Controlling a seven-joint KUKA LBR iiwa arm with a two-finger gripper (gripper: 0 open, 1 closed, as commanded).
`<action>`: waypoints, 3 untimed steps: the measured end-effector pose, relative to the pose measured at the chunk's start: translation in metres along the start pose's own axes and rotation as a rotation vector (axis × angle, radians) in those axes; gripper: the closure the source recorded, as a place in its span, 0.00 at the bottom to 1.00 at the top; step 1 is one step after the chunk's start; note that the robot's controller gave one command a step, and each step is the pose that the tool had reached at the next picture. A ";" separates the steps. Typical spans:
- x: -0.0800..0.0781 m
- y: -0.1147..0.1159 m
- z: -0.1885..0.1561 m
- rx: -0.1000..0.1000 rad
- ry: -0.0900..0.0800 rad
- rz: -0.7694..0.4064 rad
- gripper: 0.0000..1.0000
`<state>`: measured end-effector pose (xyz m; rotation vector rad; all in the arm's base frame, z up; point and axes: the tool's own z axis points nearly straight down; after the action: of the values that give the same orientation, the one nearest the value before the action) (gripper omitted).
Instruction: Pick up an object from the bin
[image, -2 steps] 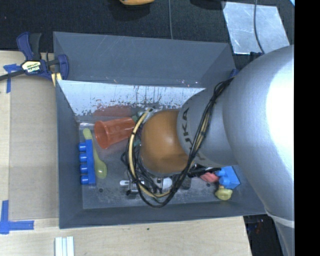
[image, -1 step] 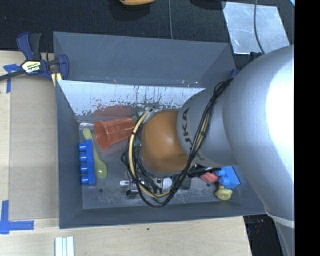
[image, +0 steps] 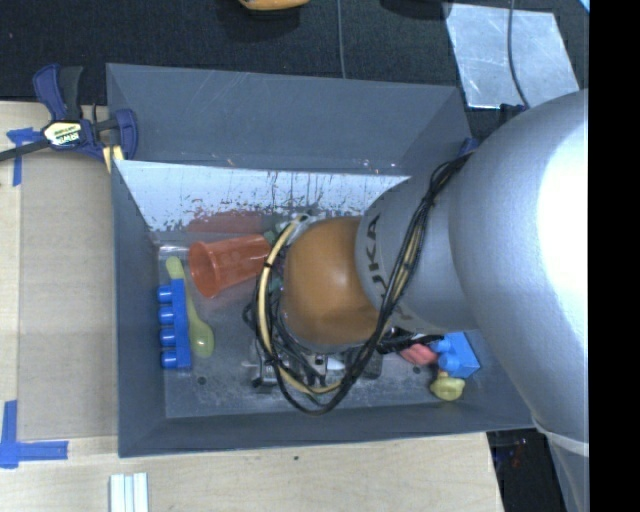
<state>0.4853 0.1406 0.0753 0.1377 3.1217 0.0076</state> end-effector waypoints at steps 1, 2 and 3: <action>0.000 0.000 -0.007 -0.001 -0.002 0.001 1.00; 0.000 -0.001 -0.022 0.000 0.001 0.001 1.00; 0.001 -0.001 -0.060 0.003 0.007 0.002 1.00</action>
Offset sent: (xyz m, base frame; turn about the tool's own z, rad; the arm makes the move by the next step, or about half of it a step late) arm 0.0001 -0.0002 0.0464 0.0007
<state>0.4835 0.1391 0.1349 0.1409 3.1283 0.0036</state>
